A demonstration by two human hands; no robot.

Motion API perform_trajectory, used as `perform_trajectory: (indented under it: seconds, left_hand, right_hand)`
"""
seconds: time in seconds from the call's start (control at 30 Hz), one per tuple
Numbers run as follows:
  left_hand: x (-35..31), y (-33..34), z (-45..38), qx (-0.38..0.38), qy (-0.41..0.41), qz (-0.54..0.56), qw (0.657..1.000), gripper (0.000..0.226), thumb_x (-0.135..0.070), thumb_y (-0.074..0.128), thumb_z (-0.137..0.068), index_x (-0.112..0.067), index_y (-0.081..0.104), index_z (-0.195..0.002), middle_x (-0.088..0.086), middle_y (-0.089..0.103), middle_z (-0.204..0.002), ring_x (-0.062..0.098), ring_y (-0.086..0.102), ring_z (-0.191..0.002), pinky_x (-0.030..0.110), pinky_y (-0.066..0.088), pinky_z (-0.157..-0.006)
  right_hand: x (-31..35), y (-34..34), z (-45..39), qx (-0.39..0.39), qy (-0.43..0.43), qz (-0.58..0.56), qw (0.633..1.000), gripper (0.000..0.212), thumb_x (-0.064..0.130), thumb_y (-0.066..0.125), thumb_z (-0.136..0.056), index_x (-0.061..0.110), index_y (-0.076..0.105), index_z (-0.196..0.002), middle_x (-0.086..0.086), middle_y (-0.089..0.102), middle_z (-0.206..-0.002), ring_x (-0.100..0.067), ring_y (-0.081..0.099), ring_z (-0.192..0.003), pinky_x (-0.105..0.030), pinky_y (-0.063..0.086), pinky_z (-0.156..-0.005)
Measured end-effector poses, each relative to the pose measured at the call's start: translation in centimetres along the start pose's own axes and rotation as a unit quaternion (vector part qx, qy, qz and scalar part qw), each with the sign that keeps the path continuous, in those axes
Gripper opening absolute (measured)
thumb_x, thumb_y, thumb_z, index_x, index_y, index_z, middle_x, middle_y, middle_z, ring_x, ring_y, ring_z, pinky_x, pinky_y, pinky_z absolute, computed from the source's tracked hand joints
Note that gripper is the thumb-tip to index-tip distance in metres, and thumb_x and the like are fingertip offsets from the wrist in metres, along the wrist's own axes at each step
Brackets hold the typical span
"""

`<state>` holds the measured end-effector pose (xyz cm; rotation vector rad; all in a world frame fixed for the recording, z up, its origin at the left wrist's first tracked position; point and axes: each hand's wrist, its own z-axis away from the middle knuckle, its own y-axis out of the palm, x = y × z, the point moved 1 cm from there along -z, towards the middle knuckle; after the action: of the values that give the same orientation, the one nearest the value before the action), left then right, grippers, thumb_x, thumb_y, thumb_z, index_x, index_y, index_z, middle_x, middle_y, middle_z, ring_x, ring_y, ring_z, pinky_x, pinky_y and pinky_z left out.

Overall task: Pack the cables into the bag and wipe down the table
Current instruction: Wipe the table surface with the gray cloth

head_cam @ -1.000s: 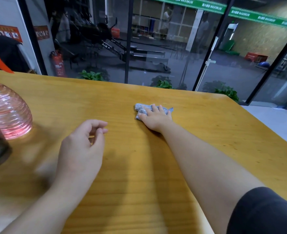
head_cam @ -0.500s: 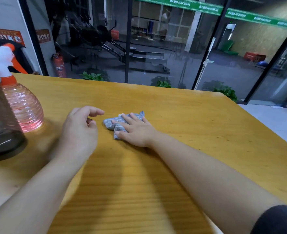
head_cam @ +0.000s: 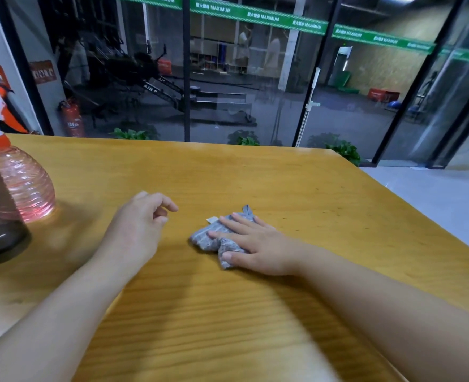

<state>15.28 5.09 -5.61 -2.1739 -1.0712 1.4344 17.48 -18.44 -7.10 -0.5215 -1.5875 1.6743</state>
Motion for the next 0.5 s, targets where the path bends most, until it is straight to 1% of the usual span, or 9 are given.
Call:
perform_trajectory:
  seconds: [0.07, 0.13, 0.23, 0.33, 0.37, 0.4, 0.43, 0.47, 0.5]
  left_hand:
    - [0.1, 0.1, 0.2, 0.023, 0.014, -0.015, 1.000, 0.038, 0.004, 0.062, -0.079, -0.033, 0.059, -0.075, -0.010, 0.049, -0.074, 0.000, 0.050, -0.069, 0.016, 0.033, -0.060]
    - [0.2, 0.1, 0.4, 0.044, 0.029, -0.030, 0.998, 0.032, 0.003, 0.064, -0.078, -0.029, 0.061, -0.077, -0.010, 0.049, -0.073, 0.000, 0.050, -0.068, 0.021, 0.034, -0.062]
    - [0.3, 0.1, 0.4, 0.064, 0.041, -0.047, 0.996, 0.026, -0.002, 0.067, -0.078, -0.027, 0.060, -0.076, -0.010, 0.050, -0.072, 0.001, 0.050, -0.069, 0.024, 0.032, -0.064]
    - [0.4, -0.1, 0.5, 0.074, 0.049, -0.106, 0.990, 0.011, -0.020, 0.067, -0.082, -0.025, 0.060, -0.076, -0.010, 0.050, -0.069, 0.011, 0.049, -0.069, 0.029, 0.032, -0.063]
    - [0.5, -0.1, 0.5, 0.077, 0.052, -0.139, 0.986, 0.010, -0.027, 0.062, -0.086, -0.025, 0.060, -0.076, -0.010, 0.051, -0.071, 0.014, 0.049, -0.071, 0.031, 0.035, -0.064]
    - [0.5, -0.1, 0.6, 0.082, 0.055, -0.163, 0.982, 0.013, -0.032, 0.057, -0.088, -0.025, 0.061, -0.078, -0.010, 0.052, -0.074, 0.016, 0.051, -0.076, 0.033, 0.039, -0.067]
    - [0.5, -0.1, 0.6, 0.092, 0.057, -0.174, 0.979, 0.017, -0.034, 0.053, -0.091, -0.024, 0.063, -0.081, -0.009, 0.054, -0.079, 0.016, 0.053, -0.081, 0.035, 0.042, -0.071]
    - [0.6, 0.0, 0.7, 0.104, 0.059, -0.175, 0.977, 0.019, -0.033, 0.050, -0.092, -0.023, 0.064, -0.085, -0.008, 0.057, -0.086, 0.016, 0.055, -0.088, 0.035, 0.043, -0.076]
    - [0.6, 0.1, 0.7, 0.117, 0.060, -0.171, 0.977, 0.020, -0.031, 0.048, -0.093, -0.022, 0.066, -0.090, -0.009, 0.059, -0.093, 0.015, 0.055, -0.094, 0.033, 0.043, -0.080]
  right_hand:
    - [-2.0, -0.4, 1.2, -0.011, 0.039, -0.010, 0.999, 0.050, 0.060, 0.024, -0.094, 0.056, 0.009, -0.142, 0.022, -0.004, -0.156, 0.002, -0.013, -0.141, -0.032, -0.010, -0.115]
    - [-4.1, -0.8, 2.0, -0.017, 0.092, -0.013, 0.996, 0.050, 0.059, 0.024, -0.095, 0.055, 0.008, -0.142, 0.022, -0.002, -0.156, 0.003, -0.011, -0.141, -0.032, -0.008, -0.116]
    - [-7.0, -1.2, 2.7, -0.036, 0.176, -0.017, 0.984, 0.056, 0.058, 0.023, -0.095, 0.042, 0.010, -0.148, 0.020, 0.001, -0.157, 0.001, -0.007, -0.142, -0.032, -0.005, -0.116]
    - [-8.9, -1.8, 2.8, -0.072, 0.235, -0.063, 0.967, 0.056, 0.054, 0.024, -0.098, 0.030, 0.022, -0.149, 0.015, 0.009, -0.157, -0.005, 0.002, -0.144, -0.031, 0.001, -0.115]
    - [-9.4, -2.1, 2.8, -0.094, 0.259, -0.122, 0.954, 0.055, 0.052, 0.026, -0.098, 0.027, 0.030, -0.147, 0.011, 0.017, -0.156, -0.009, 0.010, -0.144, -0.030, 0.007, -0.113]
    - [-9.7, -2.6, 2.7, -0.123, 0.289, -0.197, 0.929, 0.055, 0.053, 0.029, -0.097, 0.024, 0.038, -0.143, 0.005, 0.028, -0.153, -0.015, 0.022, -0.141, -0.030, 0.016, -0.108]
    - [-10.1, -3.2, 2.6, -0.160, 0.321, -0.269, 0.894, 0.056, 0.055, 0.032, -0.096, 0.022, 0.046, -0.139, 0.000, 0.041, -0.145, -0.020, 0.036, -0.132, -0.030, 0.025, -0.100]
    - [-10.4, -3.7, 2.6, -0.198, 0.351, -0.319, 0.858, 0.058, 0.058, 0.034, -0.094, 0.019, 0.051, -0.134, -0.004, 0.051, -0.132, -0.024, 0.047, -0.117, -0.031, 0.032, -0.091]
    - [-10.7, -4.3, 2.5, -0.234, 0.380, -0.355, 0.822, 0.059, 0.060, 0.035, -0.092, 0.018, 0.054, -0.129, -0.004, 0.057, -0.115, -0.023, 0.052, -0.100, -0.032, 0.036, -0.082]
